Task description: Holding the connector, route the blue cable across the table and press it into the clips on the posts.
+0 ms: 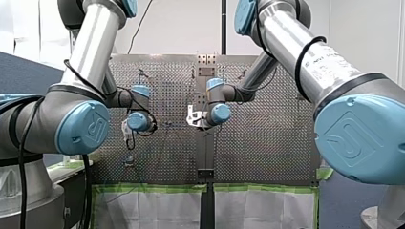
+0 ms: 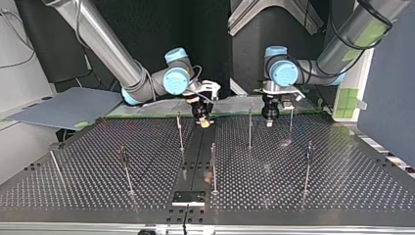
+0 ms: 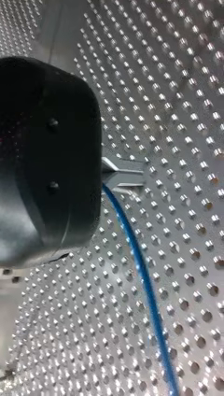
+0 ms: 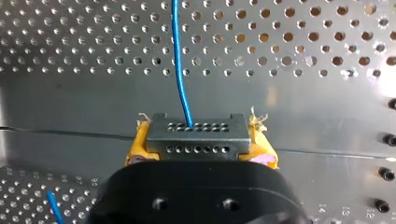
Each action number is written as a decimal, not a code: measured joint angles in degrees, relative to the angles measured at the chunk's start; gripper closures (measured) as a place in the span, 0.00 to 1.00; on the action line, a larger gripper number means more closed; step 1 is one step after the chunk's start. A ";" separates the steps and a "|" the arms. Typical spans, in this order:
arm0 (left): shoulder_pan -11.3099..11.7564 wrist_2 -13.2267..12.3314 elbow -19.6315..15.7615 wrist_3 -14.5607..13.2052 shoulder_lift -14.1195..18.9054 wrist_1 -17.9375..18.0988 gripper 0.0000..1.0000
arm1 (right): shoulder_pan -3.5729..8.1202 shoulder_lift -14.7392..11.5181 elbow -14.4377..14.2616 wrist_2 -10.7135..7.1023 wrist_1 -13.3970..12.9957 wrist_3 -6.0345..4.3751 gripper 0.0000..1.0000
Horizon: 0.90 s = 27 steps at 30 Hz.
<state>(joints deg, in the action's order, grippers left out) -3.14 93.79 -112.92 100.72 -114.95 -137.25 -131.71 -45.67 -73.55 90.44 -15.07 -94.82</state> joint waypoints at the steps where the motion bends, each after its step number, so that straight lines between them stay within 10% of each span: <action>1: 0.17 -0.12 0.52 0.00 -0.04 -0.14 1.00 | 0.15 0.00 0.04 -0.05 -0.02 -0.01 1.00; 21: 1.88 -2.43 8.50 0.61 -4.72 -2.66 1.00 | 1.79 0.00 3.09 -0.69 0.30 -0.03 1.00; 27: 1.78 -1.96 8.93 0.56 -4.79 -3.69 0.46 | 2.04 0.00 3.09 -0.69 0.29 -0.04 1.00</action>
<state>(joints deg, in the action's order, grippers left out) -1.37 91.82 -103.99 101.28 -119.74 -140.94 -129.67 -45.67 -70.46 89.75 -14.78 -94.86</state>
